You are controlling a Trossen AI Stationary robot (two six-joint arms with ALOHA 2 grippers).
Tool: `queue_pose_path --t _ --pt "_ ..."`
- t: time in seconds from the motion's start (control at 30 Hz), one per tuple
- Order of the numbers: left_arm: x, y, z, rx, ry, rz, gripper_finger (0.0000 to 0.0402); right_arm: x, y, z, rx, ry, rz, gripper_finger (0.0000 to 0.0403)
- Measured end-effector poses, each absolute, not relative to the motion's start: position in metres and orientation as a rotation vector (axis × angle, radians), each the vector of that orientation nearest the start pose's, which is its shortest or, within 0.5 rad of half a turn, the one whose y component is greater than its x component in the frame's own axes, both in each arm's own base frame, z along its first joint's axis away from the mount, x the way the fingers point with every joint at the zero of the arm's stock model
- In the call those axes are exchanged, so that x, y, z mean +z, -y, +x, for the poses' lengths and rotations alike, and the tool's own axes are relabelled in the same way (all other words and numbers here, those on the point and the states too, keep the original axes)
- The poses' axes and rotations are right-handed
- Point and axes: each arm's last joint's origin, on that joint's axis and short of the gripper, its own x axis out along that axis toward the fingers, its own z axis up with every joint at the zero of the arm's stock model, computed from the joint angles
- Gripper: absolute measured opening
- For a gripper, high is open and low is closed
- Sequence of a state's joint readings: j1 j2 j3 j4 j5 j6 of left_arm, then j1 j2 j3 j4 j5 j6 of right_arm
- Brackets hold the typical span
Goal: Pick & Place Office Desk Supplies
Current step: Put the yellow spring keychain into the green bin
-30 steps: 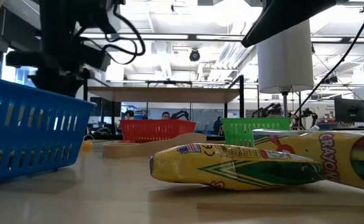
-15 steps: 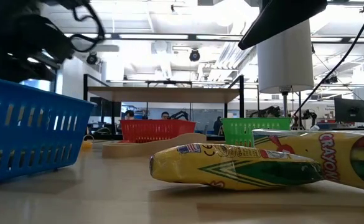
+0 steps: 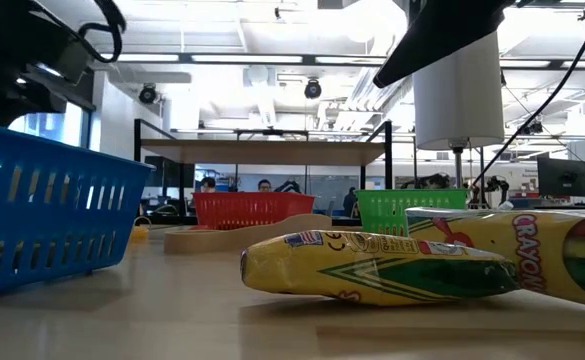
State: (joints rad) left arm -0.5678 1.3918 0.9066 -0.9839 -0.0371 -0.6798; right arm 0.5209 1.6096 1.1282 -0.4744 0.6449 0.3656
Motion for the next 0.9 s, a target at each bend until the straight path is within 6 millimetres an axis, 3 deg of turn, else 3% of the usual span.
queue_pose_path --t 0.3,0.9 --pt "0.198 0.138 0.185 -0.03 -1.402 -0.039 0.0129 0.233 -0.148 0.293 -0.254 -0.755 -0.179 0.0168" --pt "0.163 0.133 0.175 -0.039 -1.373 -0.038 0.0129 0.233 -0.148 0.293 -0.252 -0.755 -0.181 0.0168"
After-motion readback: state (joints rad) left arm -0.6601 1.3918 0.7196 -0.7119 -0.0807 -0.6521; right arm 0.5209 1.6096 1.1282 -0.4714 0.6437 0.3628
